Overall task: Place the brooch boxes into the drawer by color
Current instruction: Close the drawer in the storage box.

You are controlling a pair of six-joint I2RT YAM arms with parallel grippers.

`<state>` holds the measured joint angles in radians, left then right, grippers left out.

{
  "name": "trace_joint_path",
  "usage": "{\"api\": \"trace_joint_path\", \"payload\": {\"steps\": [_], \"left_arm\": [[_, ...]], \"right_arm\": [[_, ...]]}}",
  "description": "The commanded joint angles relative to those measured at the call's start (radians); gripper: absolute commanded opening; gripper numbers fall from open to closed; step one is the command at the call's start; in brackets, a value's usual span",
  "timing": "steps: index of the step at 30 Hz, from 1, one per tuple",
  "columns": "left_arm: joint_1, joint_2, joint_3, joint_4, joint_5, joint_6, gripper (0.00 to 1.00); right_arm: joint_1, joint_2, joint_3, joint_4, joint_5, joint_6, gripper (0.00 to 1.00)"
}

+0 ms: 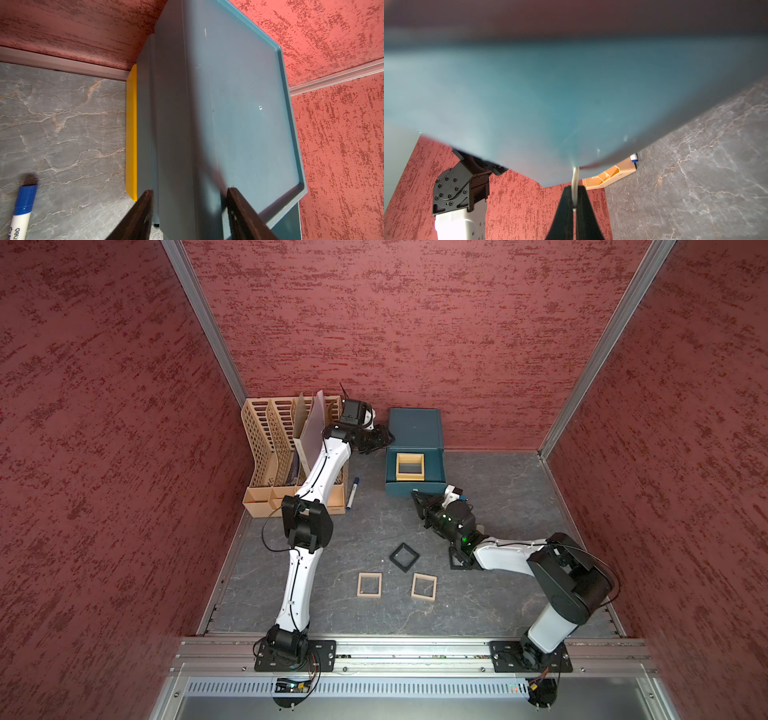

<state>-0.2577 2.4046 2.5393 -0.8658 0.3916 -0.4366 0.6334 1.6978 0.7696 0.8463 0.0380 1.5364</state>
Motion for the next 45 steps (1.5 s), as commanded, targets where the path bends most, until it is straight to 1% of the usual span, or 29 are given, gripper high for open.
{"api": "trace_joint_path", "payload": {"steps": [1,11,18,33,45], "left_arm": [[0.000,0.013,-0.014,-0.050,-0.034,0.018,0.59],[-0.003,0.013,-0.016,-0.059,-0.037,0.021,0.58],[-0.006,0.011,-0.016,-0.060,-0.037,0.018,0.58],[-0.011,0.007,-0.014,-0.067,-0.039,0.016,0.58],[-0.018,0.007,-0.014,-0.070,-0.040,0.016,0.57]], "right_arm": [[-0.014,0.000,0.046,-0.013,0.011,-0.016,0.00],[-0.048,0.021,0.105,-0.063,0.008,-0.015,0.00],[-0.072,0.090,0.191,-0.087,-0.012,-0.007,0.00],[-0.113,0.238,0.418,-0.197,-0.035,-0.001,0.00],[-0.149,0.313,0.551,-0.280,-0.039,0.026,0.00]]}}
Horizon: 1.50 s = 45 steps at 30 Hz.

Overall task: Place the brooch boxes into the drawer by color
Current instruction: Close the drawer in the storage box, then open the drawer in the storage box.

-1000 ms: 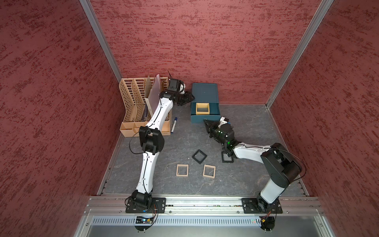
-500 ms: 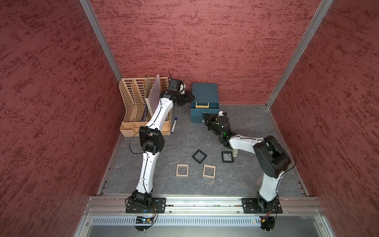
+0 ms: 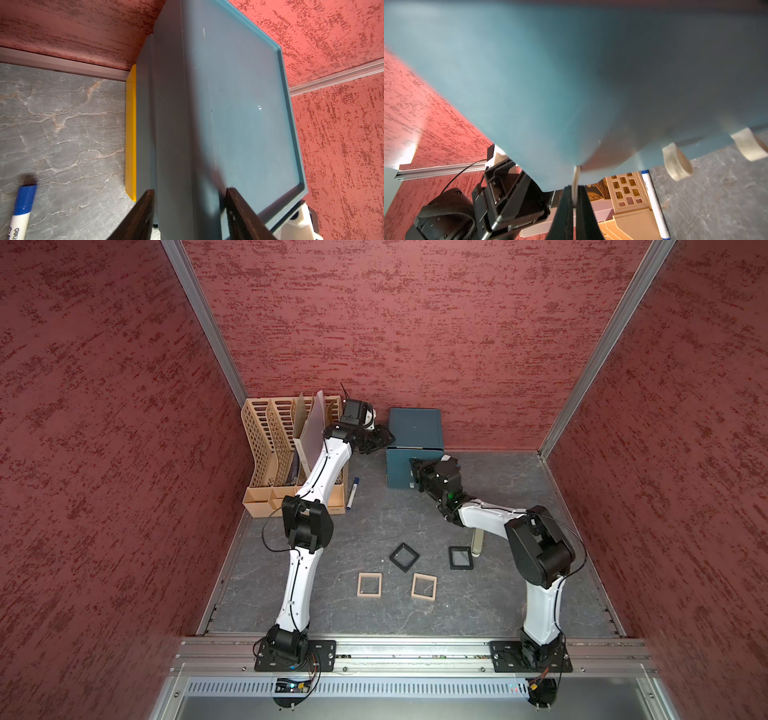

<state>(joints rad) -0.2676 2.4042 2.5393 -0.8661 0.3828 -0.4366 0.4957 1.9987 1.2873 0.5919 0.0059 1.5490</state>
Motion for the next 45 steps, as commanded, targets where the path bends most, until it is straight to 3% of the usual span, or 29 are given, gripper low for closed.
{"api": "trace_joint_path", "payload": {"steps": [1,15,16,20,23,28,32,45], "left_arm": [[-0.009,0.007,-0.015,-0.071,-0.032,0.016,0.57],[-0.012,0.001,-0.016,-0.080,-0.035,0.019,0.57],[-0.012,0.000,-0.015,-0.080,-0.036,0.019,0.57],[-0.011,0.000,-0.017,-0.081,-0.038,0.022,0.57],[-0.012,0.000,-0.021,-0.080,-0.039,0.021,0.57],[-0.012,-0.002,-0.020,-0.071,-0.032,0.013,0.57],[-0.010,-0.006,-0.020,-0.071,-0.033,0.015,0.57],[-0.013,-0.003,-0.020,-0.069,-0.027,0.012,0.57]], "right_arm": [[-0.011,0.015,0.036,-0.027,-0.007,0.016,0.00],[-0.016,0.046,0.067,-0.063,-0.016,0.041,0.00],[-0.017,0.041,0.058,-0.052,-0.018,0.046,0.06],[-0.014,0.006,-0.018,0.038,-0.021,0.063,0.46],[-0.014,-0.022,-0.084,0.123,-0.028,0.070,0.53],[-0.006,-0.074,-0.196,0.192,-0.021,0.075,0.56],[-0.006,-0.025,-0.234,0.244,-0.018,0.090,0.54],[-0.032,0.109,-0.118,0.209,-0.046,0.092,0.44]]}}
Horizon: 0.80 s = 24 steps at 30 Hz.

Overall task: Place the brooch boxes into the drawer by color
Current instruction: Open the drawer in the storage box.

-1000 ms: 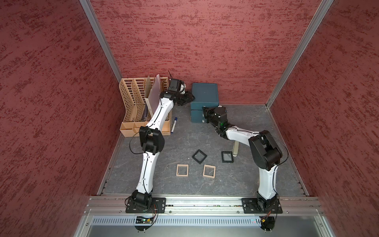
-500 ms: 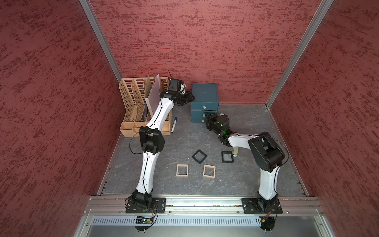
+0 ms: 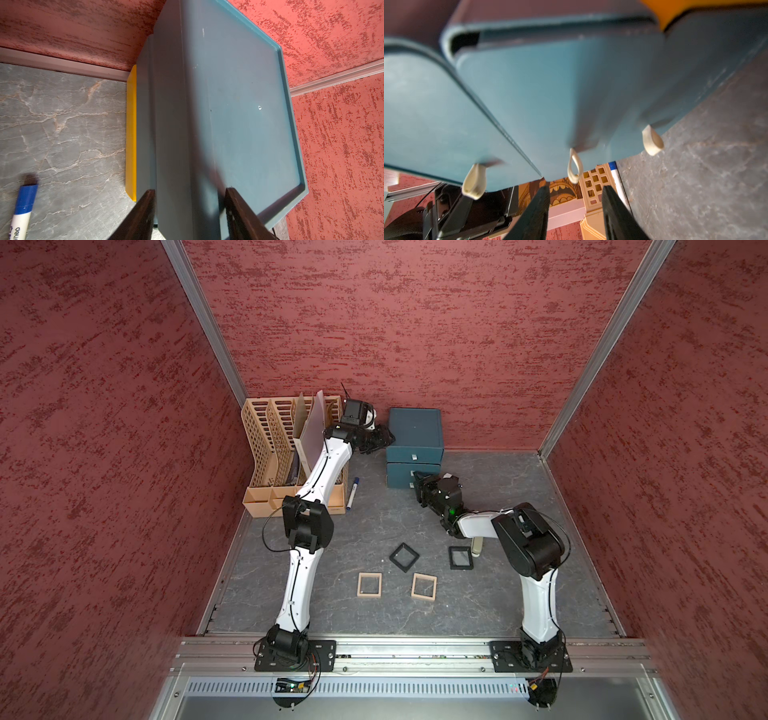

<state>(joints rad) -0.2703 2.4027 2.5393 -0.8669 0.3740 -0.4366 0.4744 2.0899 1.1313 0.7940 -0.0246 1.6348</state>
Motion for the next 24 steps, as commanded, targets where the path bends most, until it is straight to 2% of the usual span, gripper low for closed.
{"api": "trace_joint_path", "payload": {"steps": [1,7,15,19,22,24], "left_arm": [[-0.010,0.001,-0.020,-0.067,-0.018,0.011,0.56],[-0.010,0.002,-0.020,-0.067,-0.018,0.010,0.56],[-0.010,0.004,-0.020,-0.063,-0.017,0.010,0.56],[-0.010,0.002,-0.020,-0.066,-0.017,0.009,0.56],[-0.010,0.004,-0.020,-0.067,-0.017,0.011,0.57],[-0.010,0.003,-0.020,-0.066,-0.017,0.009,0.56]], "right_arm": [[-0.011,0.026,0.050,-0.001,-0.020,0.005,0.42],[-0.016,0.061,0.099,-0.022,-0.021,0.016,0.32],[-0.017,0.068,0.116,-0.052,-0.023,0.017,0.27],[-0.016,0.073,0.120,-0.058,-0.020,0.018,0.15],[-0.016,0.068,0.112,-0.058,-0.017,0.021,0.00],[-0.012,0.053,0.098,-0.054,-0.011,0.021,0.00]]}}
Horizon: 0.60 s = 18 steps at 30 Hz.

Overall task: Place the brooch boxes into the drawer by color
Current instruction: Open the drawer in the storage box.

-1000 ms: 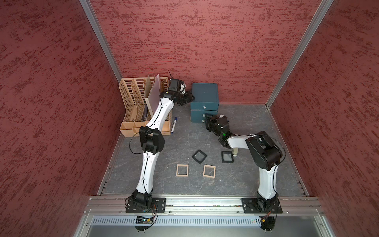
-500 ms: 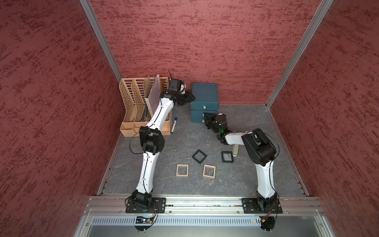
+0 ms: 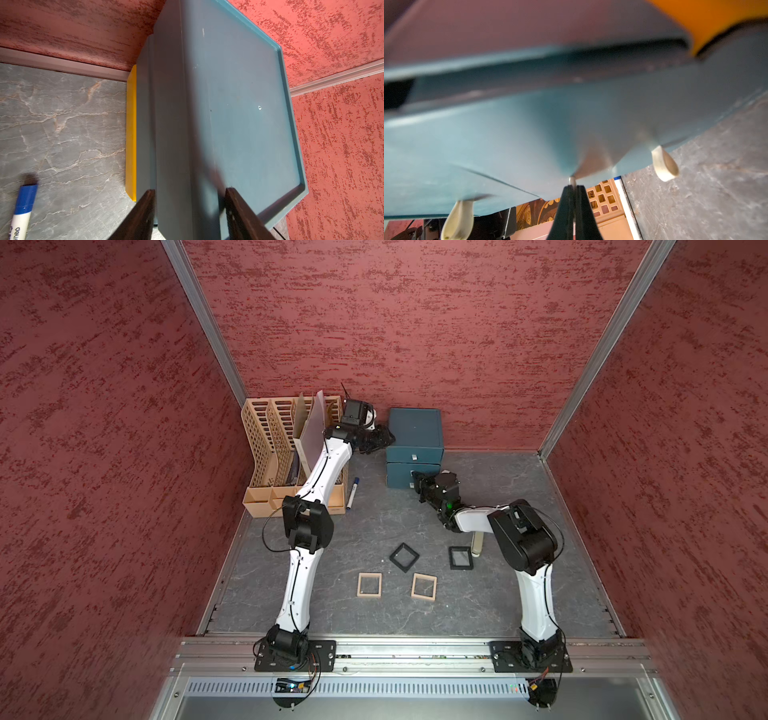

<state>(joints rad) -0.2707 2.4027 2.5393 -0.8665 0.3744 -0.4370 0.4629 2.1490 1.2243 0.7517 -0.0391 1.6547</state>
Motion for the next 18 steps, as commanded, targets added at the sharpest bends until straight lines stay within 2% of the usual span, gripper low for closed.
{"api": "trace_joint_path", "payload": {"steps": [1,18], "left_arm": [[-0.010,0.005,-0.020,-0.065,-0.017,0.010,0.57],[-0.009,0.012,-0.020,-0.063,-0.016,0.007,0.57]], "right_arm": [[0.003,-0.015,-0.002,-0.013,0.005,0.002,0.00],[0.117,-0.283,-0.316,-0.037,0.047,0.028,0.00]]}}
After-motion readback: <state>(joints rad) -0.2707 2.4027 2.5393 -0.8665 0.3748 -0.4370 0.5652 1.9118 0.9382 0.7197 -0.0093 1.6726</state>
